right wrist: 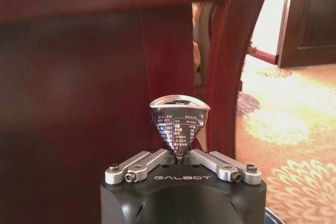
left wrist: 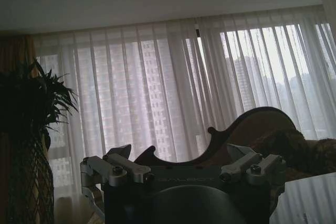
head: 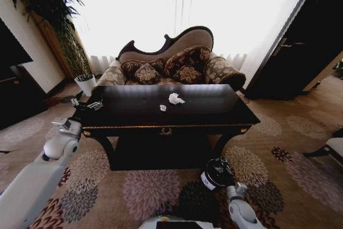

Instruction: Move to the front of the table and place the trash on the table into the trash bin.

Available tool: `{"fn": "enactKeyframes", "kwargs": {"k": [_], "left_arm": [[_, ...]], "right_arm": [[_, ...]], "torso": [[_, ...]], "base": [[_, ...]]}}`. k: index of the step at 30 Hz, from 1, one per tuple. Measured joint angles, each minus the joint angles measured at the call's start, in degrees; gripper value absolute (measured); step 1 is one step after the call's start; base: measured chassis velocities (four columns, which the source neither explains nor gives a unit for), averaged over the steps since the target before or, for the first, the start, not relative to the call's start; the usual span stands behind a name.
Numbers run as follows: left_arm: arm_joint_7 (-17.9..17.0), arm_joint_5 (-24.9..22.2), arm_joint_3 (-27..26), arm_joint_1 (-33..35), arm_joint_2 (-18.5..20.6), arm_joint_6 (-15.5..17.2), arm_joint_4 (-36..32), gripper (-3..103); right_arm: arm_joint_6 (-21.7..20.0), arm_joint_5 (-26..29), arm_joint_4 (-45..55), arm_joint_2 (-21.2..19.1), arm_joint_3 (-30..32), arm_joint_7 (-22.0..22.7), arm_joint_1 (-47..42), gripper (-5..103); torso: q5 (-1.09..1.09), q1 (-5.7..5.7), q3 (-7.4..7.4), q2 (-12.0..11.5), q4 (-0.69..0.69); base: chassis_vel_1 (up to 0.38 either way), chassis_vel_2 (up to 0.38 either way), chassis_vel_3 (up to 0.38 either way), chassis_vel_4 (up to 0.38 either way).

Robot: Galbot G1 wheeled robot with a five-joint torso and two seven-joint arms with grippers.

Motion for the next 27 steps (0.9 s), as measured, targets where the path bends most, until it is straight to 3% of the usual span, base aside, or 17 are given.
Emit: {"fn": "enactKeyframes", "kwargs": {"k": [16,27], "left_arm": [[0.0,0.0,0.0,0.0,0.0,-0.01,0.0,100],[0.0,0.0,0.0,0.0,0.0,-0.01,0.0,100]], "right_arm": [[3.88,-3.41,-29.11,-6.6,-6.03,-2.44,17.51,0],[4.67,-6.13,-35.03,-4.82,-7.17,-2.93,21.12,0]], "torso": [[0.0,0.0,0.0,0.0,0.0],[0.0,0.0,0.0,0.0,-0.02]], "base": [[0.0,0.0,0.0,0.0],[0.0,0.0,0.0,0.0]]}}
